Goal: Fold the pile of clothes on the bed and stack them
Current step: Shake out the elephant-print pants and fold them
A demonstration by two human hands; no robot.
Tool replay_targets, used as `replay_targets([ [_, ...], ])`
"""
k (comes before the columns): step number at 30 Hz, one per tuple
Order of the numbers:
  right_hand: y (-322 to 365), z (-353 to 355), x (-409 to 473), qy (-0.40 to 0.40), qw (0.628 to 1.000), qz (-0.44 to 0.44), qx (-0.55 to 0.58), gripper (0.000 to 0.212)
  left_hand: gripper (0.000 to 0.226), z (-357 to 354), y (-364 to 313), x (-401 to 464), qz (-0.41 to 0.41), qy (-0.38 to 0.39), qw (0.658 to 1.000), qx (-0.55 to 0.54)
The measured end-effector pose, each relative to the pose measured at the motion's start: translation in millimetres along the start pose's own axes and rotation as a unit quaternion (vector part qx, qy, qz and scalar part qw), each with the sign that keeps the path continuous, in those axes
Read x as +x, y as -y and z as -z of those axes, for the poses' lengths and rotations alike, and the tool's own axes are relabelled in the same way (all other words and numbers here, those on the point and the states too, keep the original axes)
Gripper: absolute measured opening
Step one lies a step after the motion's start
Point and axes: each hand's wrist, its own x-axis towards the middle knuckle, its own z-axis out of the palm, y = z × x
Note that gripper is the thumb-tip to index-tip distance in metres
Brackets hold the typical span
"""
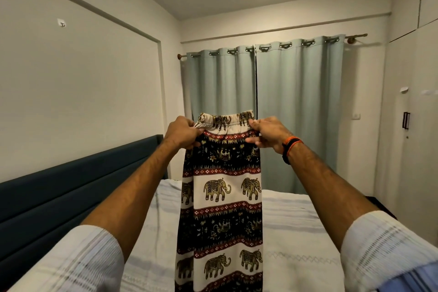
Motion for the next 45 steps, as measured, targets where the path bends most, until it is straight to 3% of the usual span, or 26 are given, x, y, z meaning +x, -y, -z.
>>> replay_targets([
  [10,-17.5,11.1,3.1,0.020,0.999,-0.009,0.041,0.027,0.022,-3.4,16.0,-7.1,0.028,0.098,0.992,-0.075],
  [17,-87.8,3.6,30.5,0.041,0.991,-0.125,-0.041,0.026,0.028,-47.9,76.4,3.1,0.158,0.189,0.965,-0.093],
  [20,-134.8,-6.3,51.8,0.043,0.981,-0.170,-0.082,0.024,0.029,-85.0,115.9,9.9,0.212,0.191,0.955,-0.079],
  [23,-171.3,-15.8,79.1,0.049,0.974,-0.188,-0.114,0.021,0.025,-120.1,145.9,26.0,0.214,0.161,0.964,-0.009],
  [26,-171.2,-14.7,116.1,0.034,0.984,-0.122,-0.129,0.027,0.018,-128.5,149.5,59.4,0.167,0.104,0.980,0.009],
  [30,-121.9,-1.2,157.3,-0.043,0.988,0.058,-0.136,0.034,0.016,-107.7,110.8,106.5,0.054,0.011,0.998,-0.034],
  [35,-57.6,12.6,152.0,-0.074,0.970,0.204,-0.110,0.029,0.010,-77.4,56.2,125.4,-0.076,-0.060,0.993,-0.071],
  [39,-58.1,20.9,131.9,-0.077,0.964,0.236,-0.100,0.021,0.014,-71.5,50.8,107.2,-0.103,-0.060,0.988,-0.095],
  [45,-117.4,17.3,57.7,-0.053,0.979,0.169,-0.102,0.032,0.012,-87.6,90.8,18.6,-0.076,-0.011,0.992,-0.102],
])
